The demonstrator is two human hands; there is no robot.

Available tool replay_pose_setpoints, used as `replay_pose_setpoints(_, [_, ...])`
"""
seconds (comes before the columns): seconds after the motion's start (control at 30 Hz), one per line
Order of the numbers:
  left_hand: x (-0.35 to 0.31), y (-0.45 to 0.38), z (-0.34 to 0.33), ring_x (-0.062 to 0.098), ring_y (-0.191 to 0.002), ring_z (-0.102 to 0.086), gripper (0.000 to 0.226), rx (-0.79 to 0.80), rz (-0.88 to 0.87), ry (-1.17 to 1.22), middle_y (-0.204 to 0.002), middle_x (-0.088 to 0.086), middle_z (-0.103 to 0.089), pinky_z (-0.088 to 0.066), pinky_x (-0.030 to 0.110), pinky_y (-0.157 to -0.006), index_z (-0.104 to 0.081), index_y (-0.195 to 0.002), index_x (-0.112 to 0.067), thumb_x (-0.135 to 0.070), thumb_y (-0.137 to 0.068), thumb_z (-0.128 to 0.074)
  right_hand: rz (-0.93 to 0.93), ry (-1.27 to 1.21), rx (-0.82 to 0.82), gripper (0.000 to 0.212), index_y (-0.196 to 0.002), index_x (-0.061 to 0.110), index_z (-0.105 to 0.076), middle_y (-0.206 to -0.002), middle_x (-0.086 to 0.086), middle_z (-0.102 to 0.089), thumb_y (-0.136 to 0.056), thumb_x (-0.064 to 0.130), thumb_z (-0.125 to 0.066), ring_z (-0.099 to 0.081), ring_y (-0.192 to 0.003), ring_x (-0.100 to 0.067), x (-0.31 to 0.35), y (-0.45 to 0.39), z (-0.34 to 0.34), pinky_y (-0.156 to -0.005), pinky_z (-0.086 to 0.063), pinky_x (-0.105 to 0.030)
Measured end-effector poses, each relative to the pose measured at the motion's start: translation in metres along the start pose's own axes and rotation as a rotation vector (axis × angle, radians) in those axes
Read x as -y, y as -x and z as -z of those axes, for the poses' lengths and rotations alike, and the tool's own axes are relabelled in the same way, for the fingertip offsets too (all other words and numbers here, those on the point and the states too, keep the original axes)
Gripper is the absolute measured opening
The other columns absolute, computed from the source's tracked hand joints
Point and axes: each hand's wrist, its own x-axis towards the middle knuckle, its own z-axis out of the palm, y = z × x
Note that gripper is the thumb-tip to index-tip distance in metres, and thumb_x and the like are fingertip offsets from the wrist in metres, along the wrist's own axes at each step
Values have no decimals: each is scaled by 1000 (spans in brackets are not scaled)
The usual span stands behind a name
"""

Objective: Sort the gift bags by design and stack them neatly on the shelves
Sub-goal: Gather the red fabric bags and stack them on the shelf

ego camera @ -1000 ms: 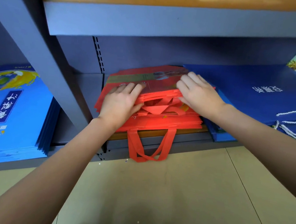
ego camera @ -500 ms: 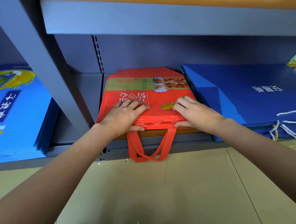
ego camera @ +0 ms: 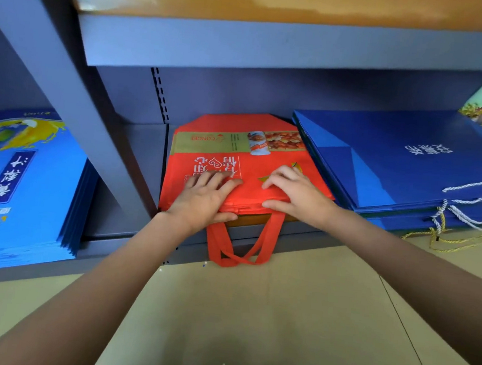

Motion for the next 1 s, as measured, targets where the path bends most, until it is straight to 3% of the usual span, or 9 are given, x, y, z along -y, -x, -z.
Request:
replay_pose_setpoints(0.23, [6,-11,5,23,-138,-14,72,108,-6,145,-153,-2,-15,-16,47,-111,-16,-145,-35,-51,-86,-55,-104,-56,169,49,-129,27,-45,-135,1,-36,-85,43,-60,-32,-128,-18,-22,-2,16,-107,-28,-33])
replay_pose_setpoints(0.4, [2,-15,11,27,-138,-16,81,123,9,36,-154,-1,-16,-20,51,-110,-15,-145,-36,-48,-81,-64,-89,9,209,63,-136,27,-38,-138,-1,-29,-81,36,-68,-29,-129,-19,-22,-1,15,-108,-29,-35])
replay_pose_setpoints(0.47, [2,-16,14,29,-137,-20,77,123,13,46,-153,-1,-21,-23,51,-109,-18,-144,-36,-46,-82,-64,-86,117,158,64,-137,23,-38,-139,-4,-30,-82,36,-67,-30,-129,-23,-18,1,13,-110,-27,-37])
replay_pose_setpoints(0.53, [5,-16,19,29,-135,-28,68,102,25,85,-150,-1,-29,-28,47,-109,-22,-143,-36,-44,-86,-59,-43,194,-27,61,-134,16,-43,-138,-9,-35,-81,32,-69,-34,-126,-27,-13,10,9,-108,-31,-42])
replay_pose_setpoints(0.63, [12,-13,29,29,-123,-48,58,9,29,55,-141,3,-45,-43,41,-98,-28,-143,-36,-44,-91,-51,59,251,-415,44,-113,9,-59,-115,-15,-52,-75,23,-76,-44,-103,-27,-11,33,-1,-83,-45,-44])
replay_pose_setpoints(0.7, [10,-10,34,30,-118,-53,54,-38,44,16,-138,4,-50,-46,39,-93,-29,-144,-36,-44,-93,-48,91,278,-526,35,-104,11,-62,-101,-12,-54,-74,21,-77,-42,-92,-24,-8,45,-9,-72,-45,-40])
replay_pose_setpoints(0.87, [5,-4,27,26,-118,-54,52,-168,52,-42,-144,-4,-41,-48,39,-86,-26,-144,-35,-43,-95,-43,151,496,-447,43,-98,13,-67,-87,-8,-58,-61,26,-84,-39,-83,-23,1,46,-32,-65,-35,-35])
replay_pose_setpoints(0.93, [7,-5,24,24,-125,-47,53,-151,46,-25,-146,-4,-38,-45,38,-92,-26,-144,-34,-44,-95,-44,175,611,-360,53,-103,15,-67,-87,-9,-60,-53,14,-84,-43,-84,-26,3,43,-44,-68,-29,-35])
replay_pose_setpoints(1.0, [8,-6,22,23,-129,-43,54,-108,32,-10,-148,-4,-35,-43,38,-94,-25,-144,-34,-45,-94,-44,199,678,-317,70,-109,17,-67,-91,-13,-61,-42,-3,-76,-54,-81,-29,0,43,-45,-68,-34,-36])
